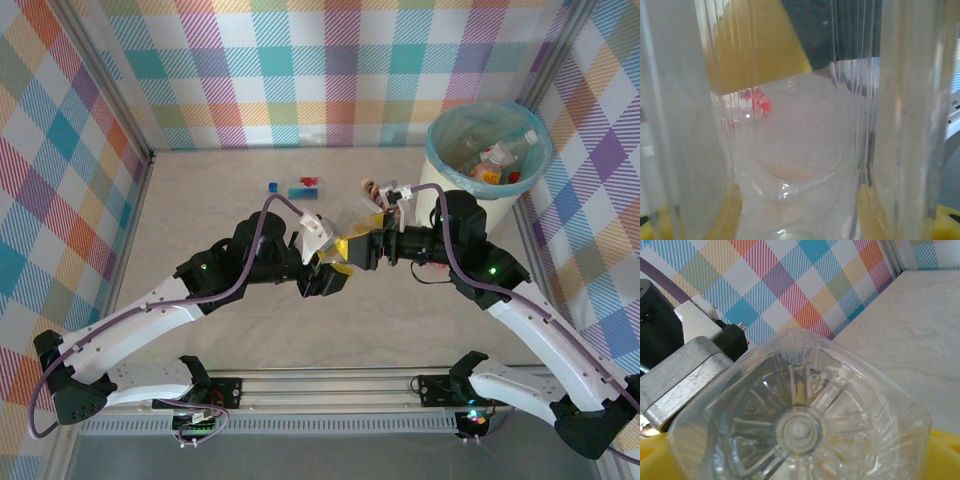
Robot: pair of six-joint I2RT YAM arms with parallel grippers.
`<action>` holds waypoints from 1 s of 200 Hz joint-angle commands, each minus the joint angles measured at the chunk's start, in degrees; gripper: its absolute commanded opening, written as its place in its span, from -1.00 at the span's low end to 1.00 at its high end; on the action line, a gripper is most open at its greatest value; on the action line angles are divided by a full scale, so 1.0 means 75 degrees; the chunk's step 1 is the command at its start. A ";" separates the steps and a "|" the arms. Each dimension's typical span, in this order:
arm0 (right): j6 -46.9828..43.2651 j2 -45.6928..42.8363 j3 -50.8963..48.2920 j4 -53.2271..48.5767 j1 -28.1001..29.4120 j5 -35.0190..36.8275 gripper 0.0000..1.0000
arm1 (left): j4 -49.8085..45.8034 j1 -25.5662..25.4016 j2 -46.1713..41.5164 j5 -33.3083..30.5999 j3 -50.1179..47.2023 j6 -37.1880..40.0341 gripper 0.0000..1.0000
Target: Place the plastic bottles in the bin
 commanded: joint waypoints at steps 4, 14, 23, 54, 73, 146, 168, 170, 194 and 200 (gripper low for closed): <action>-0.0120 0.0003 0.0229 0.0490 0.0049 0.0076 0.81 | -0.0012 -0.0099 -0.0225 0.0178 0.0083 0.0190 -0.04; -0.0091 -0.0041 0.0158 0.0578 0.0049 0.0128 0.76 | -0.0015 -0.0092 -0.0259 0.0139 0.0083 0.0195 -0.03; -0.0063 -0.0079 0.0115 0.0655 0.0049 0.0159 0.71 | -0.0018 -0.0090 -0.0286 0.0104 0.0083 0.0201 -0.01; -0.0103 -0.0219 0.0043 0.0745 0.0049 0.0240 0.45 | 0.0052 -0.0090 -0.0416 0.0010 0.0051 0.0189 0.09; -0.0170 -0.0332 0.0043 0.0753 0.0048 0.0318 0.36 | 0.0122 -0.0090 -0.0525 -0.0079 0.0003 0.0189 0.16; -0.0320 -0.0434 0.0522 0.0126 0.0048 0.1329 0.17 | 0.0290 -0.0090 -0.1054 -0.0467 -0.0173 0.0074 0.64; -0.0789 -0.0390 0.0973 -0.0431 0.0043 0.2029 0.14 | 0.0258 -0.0090 -0.1347 -0.0668 -0.0266 0.0081 0.68; -0.0858 -0.0379 0.1040 -0.0490 0.0039 0.2105 0.14 | 0.0255 -0.0095 -0.1377 -0.0695 -0.0277 0.0083 0.68; -0.1932 -0.0293 0.1806 -0.1247 0.0027 0.3280 0.13 | 0.0184 -0.0090 -0.1741 -0.1007 -0.0403 0.0084 0.71; -0.2260 -0.0273 0.1942 -0.1322 0.0017 0.3698 0.13 | 0.0184 -0.0090 -0.1821 -0.1115 -0.0458 0.0084 0.72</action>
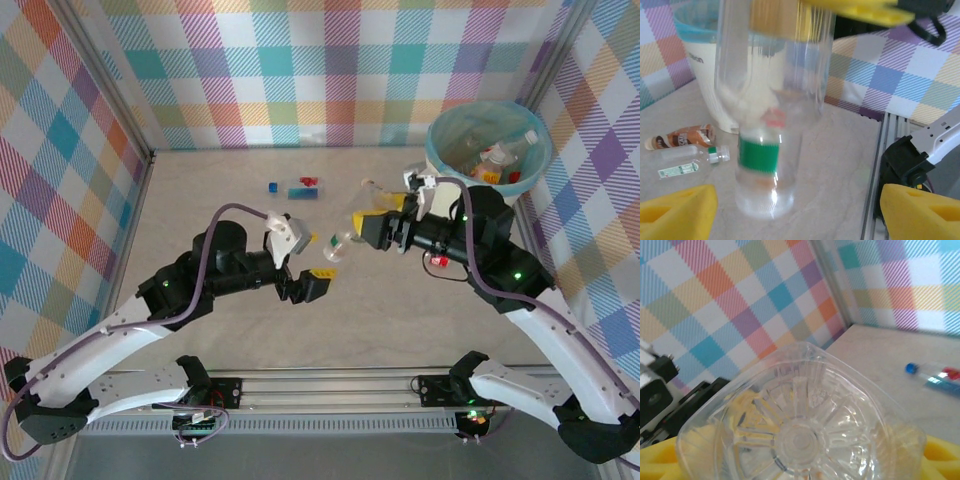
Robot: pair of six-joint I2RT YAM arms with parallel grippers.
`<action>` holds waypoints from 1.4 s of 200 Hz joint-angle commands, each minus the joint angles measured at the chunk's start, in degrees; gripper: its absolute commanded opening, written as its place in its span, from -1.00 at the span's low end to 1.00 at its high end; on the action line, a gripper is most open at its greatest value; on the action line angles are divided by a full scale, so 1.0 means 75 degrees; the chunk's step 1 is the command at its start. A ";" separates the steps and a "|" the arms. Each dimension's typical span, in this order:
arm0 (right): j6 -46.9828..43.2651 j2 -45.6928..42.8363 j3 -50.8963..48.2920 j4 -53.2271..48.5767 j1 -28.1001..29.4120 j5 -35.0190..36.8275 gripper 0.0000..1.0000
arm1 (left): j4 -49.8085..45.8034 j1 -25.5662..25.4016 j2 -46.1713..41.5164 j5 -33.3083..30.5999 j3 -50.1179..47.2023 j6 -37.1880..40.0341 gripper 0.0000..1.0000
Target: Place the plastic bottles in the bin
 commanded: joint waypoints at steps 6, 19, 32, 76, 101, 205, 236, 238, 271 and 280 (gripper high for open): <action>-0.1629 0.0010 0.0894 -0.0616 -0.0069 0.1943 0.13 | 0.0169 -0.0040 -0.0470 -0.0522 -0.0234 -0.0045 0.72; -0.2303 0.0122 0.1255 -0.0729 -0.0162 0.2928 0.13 | 0.0204 -0.0040 -0.0621 -0.0700 -0.0349 -0.0039 0.74; -0.3083 0.0320 0.1614 -0.0763 -0.0314 0.3881 0.13 | 0.0183 -0.0040 -0.0707 -0.0801 -0.0396 -0.0045 0.75; -0.3964 0.1447 0.2702 -0.0700 -0.2148 0.4809 0.11 | -0.0004 -0.0040 -0.0775 -0.0887 -0.0434 -0.0034 0.75; -0.4278 0.2483 0.3536 -0.0995 -0.2807 0.5488 0.10 | -0.0095 -0.0040 -0.0797 -0.0980 -0.0489 -0.0032 0.75; -0.2670 0.4255 0.3251 -0.1357 -0.3966 0.4552 0.27 | -0.0216 -0.0040 -0.1114 -0.1285 -0.0850 -0.0067 0.76; -0.2056 0.4466 0.3108 -0.1484 -0.4238 0.4035 0.29 | -0.0347 -0.0040 -0.1183 -0.1292 -0.0812 -0.0069 0.76; -0.2022 0.4482 0.3114 -0.1500 -0.4255 0.4012 0.29 | -0.0349 -0.0040 -0.1185 -0.1296 -0.0816 -0.0068 0.76; -0.1655 0.4799 0.2967 -0.1714 -0.4508 0.3767 0.29 | -0.0301 -0.0046 -0.1244 -0.1341 -0.0844 -0.0056 0.76; -0.1576 0.4848 0.2853 -0.1695 -0.4592 0.3714 0.29 | -0.0288 -0.0040 -0.1233 -0.1344 -0.0833 -0.0056 0.77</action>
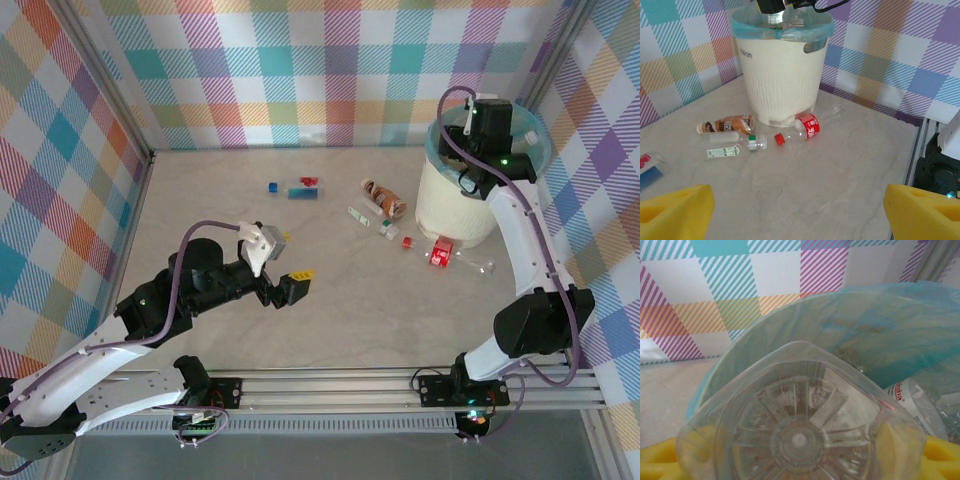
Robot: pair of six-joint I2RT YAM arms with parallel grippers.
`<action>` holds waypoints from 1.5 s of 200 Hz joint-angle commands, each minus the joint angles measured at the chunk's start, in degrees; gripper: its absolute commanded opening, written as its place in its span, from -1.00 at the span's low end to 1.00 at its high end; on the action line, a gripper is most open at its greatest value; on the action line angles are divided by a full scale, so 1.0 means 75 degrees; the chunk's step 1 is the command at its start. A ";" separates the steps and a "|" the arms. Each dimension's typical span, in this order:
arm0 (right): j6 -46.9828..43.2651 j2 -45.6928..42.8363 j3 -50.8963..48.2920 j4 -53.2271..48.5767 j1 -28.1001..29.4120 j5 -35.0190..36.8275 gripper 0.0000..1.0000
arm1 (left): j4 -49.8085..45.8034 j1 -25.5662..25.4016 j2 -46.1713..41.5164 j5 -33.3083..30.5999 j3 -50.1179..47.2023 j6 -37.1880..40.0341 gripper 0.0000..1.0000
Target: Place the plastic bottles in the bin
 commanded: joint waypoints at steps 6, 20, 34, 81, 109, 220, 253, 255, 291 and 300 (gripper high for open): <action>0.0564 0.0254 -0.0319 -0.0309 -0.0227 -0.0385 0.30 | -0.0029 -0.0040 -0.0072 -0.0129 -0.0099 -0.0048 0.77; 0.0707 0.0337 -0.0470 -0.0278 -0.0374 -0.0548 0.32 | -0.0025 -0.0040 -0.0028 -0.0139 -0.0086 -0.0045 0.78; 0.0851 0.0458 -0.0496 -0.0291 -0.0533 -0.0725 0.34 | -0.0048 -0.0040 0.0036 -0.0142 -0.0064 -0.0023 0.78; 0.1467 0.0636 -0.0120 -0.0532 -0.0796 -0.1060 0.70 | -0.0049 -0.0040 0.0260 -0.0095 0.0085 0.0001 0.78; 0.1768 -0.0046 -0.0675 0.0212 -0.0810 -0.1198 0.96 | -0.0073 -0.0040 0.0396 -0.0095 0.0188 0.0035 0.78; 0.1975 -0.1888 -0.0708 -0.0108 -0.0801 -0.1847 0.98 | 0.0115 -0.0040 0.0769 -0.0083 0.0242 -0.0077 0.78; 0.2287 -0.2932 -0.1376 -0.0043 -0.0748 -0.2831 0.84 | 0.0048 -0.0035 0.1071 -0.0674 0.0334 -0.0230 0.78; 0.2285 -0.2982 -0.1424 -0.0058 -0.0730 -0.2884 0.83 | 0.0046 -0.0033 0.1097 -0.0708 0.0354 -0.0255 0.78; 0.2410 -0.3997 -0.2261 -0.0584 -0.0603 -0.3426 0.67 | -0.0119 -0.0017 0.1877 -0.0900 0.0626 -0.0606 0.80; 0.2430 -0.4268 -0.2633 -0.0549 -0.0577 -0.3622 0.58 | -0.0141 -0.0012 0.2139 -0.0885 0.0685 -0.0673 0.79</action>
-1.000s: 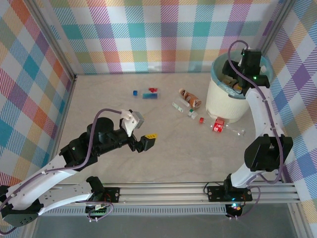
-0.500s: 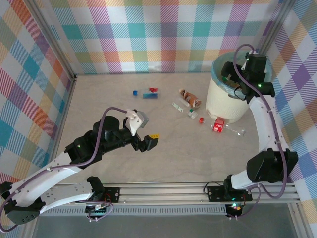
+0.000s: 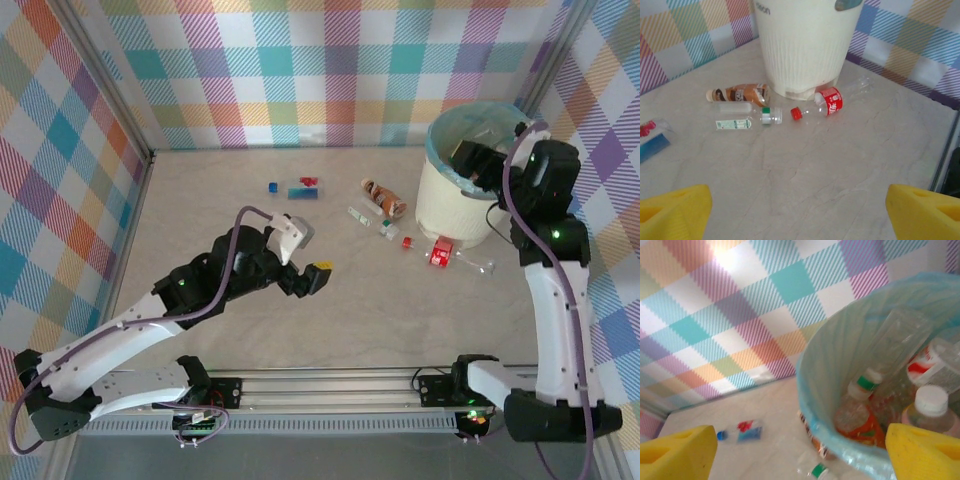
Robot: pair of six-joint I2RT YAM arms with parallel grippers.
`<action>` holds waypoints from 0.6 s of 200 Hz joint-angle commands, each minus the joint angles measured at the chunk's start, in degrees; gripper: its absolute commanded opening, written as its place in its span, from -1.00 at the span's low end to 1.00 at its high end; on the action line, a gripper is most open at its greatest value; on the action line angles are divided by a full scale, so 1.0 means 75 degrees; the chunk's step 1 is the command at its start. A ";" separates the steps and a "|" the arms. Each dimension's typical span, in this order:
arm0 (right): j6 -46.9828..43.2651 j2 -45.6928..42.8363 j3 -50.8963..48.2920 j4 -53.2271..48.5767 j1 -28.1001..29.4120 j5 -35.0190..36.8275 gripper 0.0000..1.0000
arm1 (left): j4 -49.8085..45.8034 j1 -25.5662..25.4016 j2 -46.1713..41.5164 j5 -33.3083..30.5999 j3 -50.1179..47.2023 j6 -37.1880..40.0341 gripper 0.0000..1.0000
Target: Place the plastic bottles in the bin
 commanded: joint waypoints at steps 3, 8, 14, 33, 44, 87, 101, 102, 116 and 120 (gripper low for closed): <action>0.0207 -0.0581 -0.0816 -0.0344 0.0087 -0.0740 0.54 | -0.0144 -0.0016 0.0539 -0.0194 0.0354 -0.0336 0.79; 0.0210 -0.0716 -0.1010 -0.0354 0.0109 -0.0794 0.50 | -0.0131 -0.0017 0.0685 -0.0182 0.0371 -0.0348 0.80; 0.0174 -0.0841 -0.1246 -0.0384 0.0137 -0.0890 0.46 | -0.0105 -0.0017 0.0864 -0.0179 0.0384 -0.0371 0.80; 0.0007 -0.1007 -0.1706 -0.0976 0.0169 -0.1072 0.44 | 0.0019 -0.0017 0.1507 -0.0297 0.0518 -0.0630 0.80; 0.0001 -0.1125 -0.1991 -0.1247 0.0191 -0.1243 0.45 | -0.0097 -0.0006 0.1988 -0.0451 0.0797 -0.0925 0.79; 0.0433 -0.1921 -0.2993 -0.0986 0.0300 -0.1676 0.43 | -0.1036 0.0384 0.4227 -0.1117 0.2515 -0.2898 0.80; 0.0509 -0.2034 -0.2986 -0.0908 0.0331 -0.1713 0.45 | -0.1205 0.0760 0.5001 -0.0616 0.3041 -0.3878 0.81; 0.0507 -0.2044 -0.2984 -0.0901 0.0326 -0.1716 0.45 | -0.1197 0.0788 0.5053 -0.0565 0.3078 -0.3944 0.81; 0.0572 -0.2149 -0.2928 -0.0832 0.0356 -0.1762 0.46 | -0.0828 0.1116 0.5719 0.0189 0.3293 -0.4856 0.81; 0.0594 -0.2178 -0.2915 -0.0811 0.0356 -0.1781 0.47 | -0.0693 0.1171 0.5892 0.0291 0.3321 -0.5121 0.81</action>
